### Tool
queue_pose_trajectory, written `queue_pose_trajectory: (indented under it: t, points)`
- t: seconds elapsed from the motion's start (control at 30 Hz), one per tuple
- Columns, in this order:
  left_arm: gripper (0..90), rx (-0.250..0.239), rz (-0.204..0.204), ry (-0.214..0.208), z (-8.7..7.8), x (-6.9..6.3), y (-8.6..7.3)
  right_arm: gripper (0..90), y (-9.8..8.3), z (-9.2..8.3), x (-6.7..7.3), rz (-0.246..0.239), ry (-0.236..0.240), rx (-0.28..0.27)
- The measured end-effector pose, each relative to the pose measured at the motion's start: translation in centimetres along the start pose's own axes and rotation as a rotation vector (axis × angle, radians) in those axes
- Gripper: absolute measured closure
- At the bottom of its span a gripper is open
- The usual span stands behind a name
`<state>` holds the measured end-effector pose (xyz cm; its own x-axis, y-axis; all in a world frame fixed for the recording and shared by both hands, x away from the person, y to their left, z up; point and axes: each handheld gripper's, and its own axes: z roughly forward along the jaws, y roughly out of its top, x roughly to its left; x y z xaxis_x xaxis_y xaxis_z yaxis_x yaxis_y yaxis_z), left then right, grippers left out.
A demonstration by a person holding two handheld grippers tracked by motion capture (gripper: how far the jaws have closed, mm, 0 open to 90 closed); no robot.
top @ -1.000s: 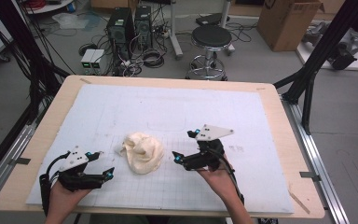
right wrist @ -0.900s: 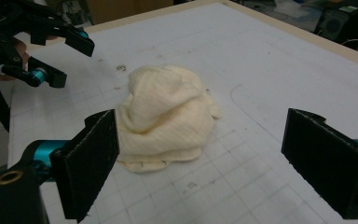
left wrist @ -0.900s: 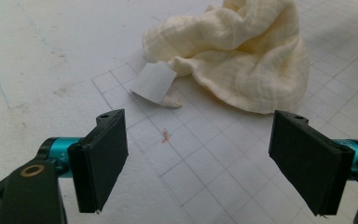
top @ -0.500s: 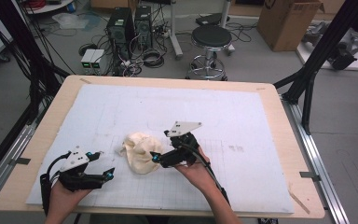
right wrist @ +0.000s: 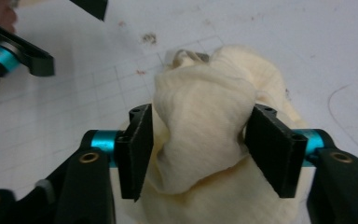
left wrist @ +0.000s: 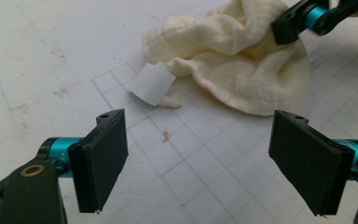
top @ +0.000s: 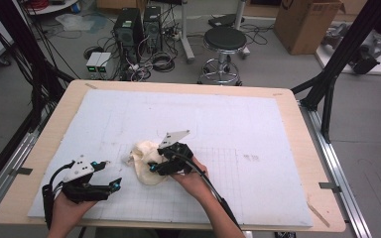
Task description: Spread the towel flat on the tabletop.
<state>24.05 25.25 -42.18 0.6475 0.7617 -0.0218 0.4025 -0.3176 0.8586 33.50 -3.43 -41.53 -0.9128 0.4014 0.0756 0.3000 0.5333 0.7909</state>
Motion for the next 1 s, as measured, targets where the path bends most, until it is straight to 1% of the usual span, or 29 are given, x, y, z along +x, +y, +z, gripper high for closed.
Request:
queue_pose_trajectory:
  t: [0.03, 0.1, 0.17, 0.27, 0.37, 0.4, 0.43, 0.5, 0.57, 0.6, 0.63, 0.8, 0.83, 0.9, 0.93, 1.0]
  points:
    - [19.9, -0.002, -0.002, 0.002, 0.0, 0.1, 0.0, 49.4, -0.1, 0.6, -0.1, -0.011, -0.007, 0.020]
    - [19.9, 0.000, -0.001, 0.002, 0.0, 0.1, 0.0, 53.7, -0.2, 0.9, -0.1, -0.007, -0.015, 0.034]
    - [19.9, 0.000, -0.003, 0.001, 0.0, 0.2, 0.0, 57.8, -0.3, 1.3, -0.3, -0.014, -0.021, 0.047]
    - [19.9, 0.000, -0.003, 0.001, 0.0, 0.2, 0.0, 63.6, -0.5, 1.7, -0.5, -0.011, -0.022, 0.070]
    - [19.9, 0.000, -0.002, 0.001, -0.1, 0.2, 0.0, 69.0, -0.6, 1.8, -0.7, -0.006, -0.029, 0.070]
    - [19.9, 0.000, -0.001, 0.001, -0.1, 0.2, 0.0, 69.0, -0.6, 1.8, -0.7, -0.006, -0.029, 0.070]
    - [20.0, -0.001, -0.001, 0.001, 0.0, 0.2, 0.0, 72.9, -0.6, 1.8, -0.8, 0.007, -0.024, 0.072]
    - [20.0, 0.000, -0.001, 0.000, -0.1, 0.2, 0.0, 75.9, -0.6, 1.7, -1.0, 0.023, -0.015, 0.071]
    - [20.0, 0.000, -0.002, 0.004, -0.1, 0.2, 0.0, 77.4, -0.6, 1.6, -1.1, 0.024, -0.011, 0.067]
    - [20.0, -0.003, -0.003, 0.006, -0.1, 0.2, 0.0, 78.6, -0.6, 1.5, -1.2, 0.027, -0.008, 0.067]
    - [20.0, -0.003, -0.003, 0.008, -0.1, 0.2, 0.0, 79.7, -0.5, 1.0, -1.4, 0.031, -0.006, 0.049]
    - [20.0, -0.008, -0.007, 0.008, -0.2, 0.3, -0.1, 80.1, -0.3, -0.2, -1.6, 0.044, -0.010, 0.028]
    - [19.9, -0.008, -0.010, 0.009, -0.2, 0.3, -0.1, 80.2, -0.2, -1.0, -1.8, 0.037, -0.018, 0.023]
    - [20.0, -0.006, -0.008, 0.012, -0.2, 0.3, -0.1, 80.2, -0.1, -1.3, -1.9, 0.034, -0.023, 0.021]
    - [20.0, -0.008, -0.009, 0.012, -0.2, 0.3, -0.1, 80.2, -0.1, -2.3, -2.2, 0.035, -0.037, 0.008]
    - [19.9, -0.007, -0.009, 0.012, -0.2, 0.3, -0.1, 80.2, -0.1, -3.3, -2.5, 0.035, -0.044, -0.004]
